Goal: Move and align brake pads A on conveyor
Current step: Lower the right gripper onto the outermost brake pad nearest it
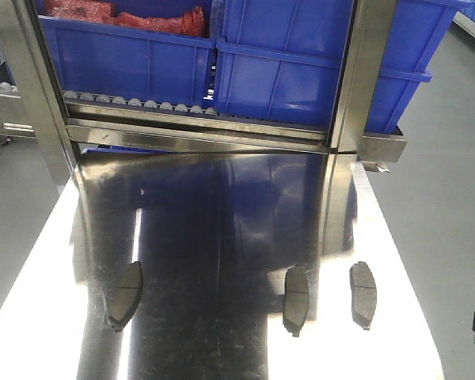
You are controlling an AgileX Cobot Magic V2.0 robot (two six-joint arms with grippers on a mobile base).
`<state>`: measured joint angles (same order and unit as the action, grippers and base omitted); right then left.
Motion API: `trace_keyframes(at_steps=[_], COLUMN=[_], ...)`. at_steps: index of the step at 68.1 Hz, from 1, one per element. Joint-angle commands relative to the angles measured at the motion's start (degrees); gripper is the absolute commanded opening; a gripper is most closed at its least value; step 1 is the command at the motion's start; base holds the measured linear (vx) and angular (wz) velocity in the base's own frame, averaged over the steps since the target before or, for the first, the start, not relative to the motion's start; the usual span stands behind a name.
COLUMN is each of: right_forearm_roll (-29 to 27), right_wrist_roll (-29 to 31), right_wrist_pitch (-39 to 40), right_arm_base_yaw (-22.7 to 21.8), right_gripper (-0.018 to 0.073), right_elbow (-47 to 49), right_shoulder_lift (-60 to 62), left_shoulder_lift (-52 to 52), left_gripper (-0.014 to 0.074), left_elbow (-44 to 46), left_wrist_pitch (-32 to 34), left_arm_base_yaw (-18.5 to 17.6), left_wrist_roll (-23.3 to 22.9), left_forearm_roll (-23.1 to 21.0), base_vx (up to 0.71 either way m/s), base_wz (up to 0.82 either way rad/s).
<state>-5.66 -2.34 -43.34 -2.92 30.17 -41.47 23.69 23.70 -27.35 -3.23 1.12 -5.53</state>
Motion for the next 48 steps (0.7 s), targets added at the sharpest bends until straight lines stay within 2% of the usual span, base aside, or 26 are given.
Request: trace_keyframes(at_steps=[1, 15, 23, 29, 37, 43, 48], right_forearm_roll=[-2.35, -9.93, -10.3, -7.85, -0.66, 4.1, 5.66], right_wrist_roll=[3.46, 8.86, 9.22, 5.23, -2.51, -7.1, -9.44], right_wrist_pitch=[3.5, 3.03, 2.26, 2.2, 1.63, 0.84, 0.12], right_arm_base_yaw=[-0.42, -0.08, 4.35, 8.48, 13.39, 16.13, 17.15], right_gripper=[0.0474, 0.0474, 0.0474, 0.0474, 0.0474, 0.0474, 0.0474], right_elbow=[3.1, 11.22, 16.08, 18.72, 22.12, 24.56, 26.57], right_shoulder_lift=[-1.92, -11.55, -17.87, -22.51, -29.48, -34.71, -38.83], left_shoulder_lift=[0.1, 0.1, 0.1, 0.1, 0.1, 0.1, 0.1], left_gripper=[-0.0006, -0.0006, -0.0006, -0.0006, -0.0006, -0.0006, -0.0006], left_elbow=[1.59, 1.59, 1.59, 1.59, 1.59, 1.59, 1.59], left_wrist_pitch=[4.86, 4.86, 4.86, 4.86, 4.86, 4.86, 4.86], left_arm_base_yaw=[-0.23, -0.23, -0.23, -0.23, -0.23, -0.23, -0.23], left_wrist_roll=[-0.65, -0.65, -0.65, -0.65, -0.65, -0.65, -0.65], left_forearm_roll=[-0.62, -0.62, -0.62, -0.62, -0.62, -0.62, -0.62], base_vx=[0.0, 0.0, 0.0, 0.0, 0.0, 0.0, 0.0], base_wz=[0.0, 0.0, 0.0, 0.0, 0.0, 0.0, 0.0])
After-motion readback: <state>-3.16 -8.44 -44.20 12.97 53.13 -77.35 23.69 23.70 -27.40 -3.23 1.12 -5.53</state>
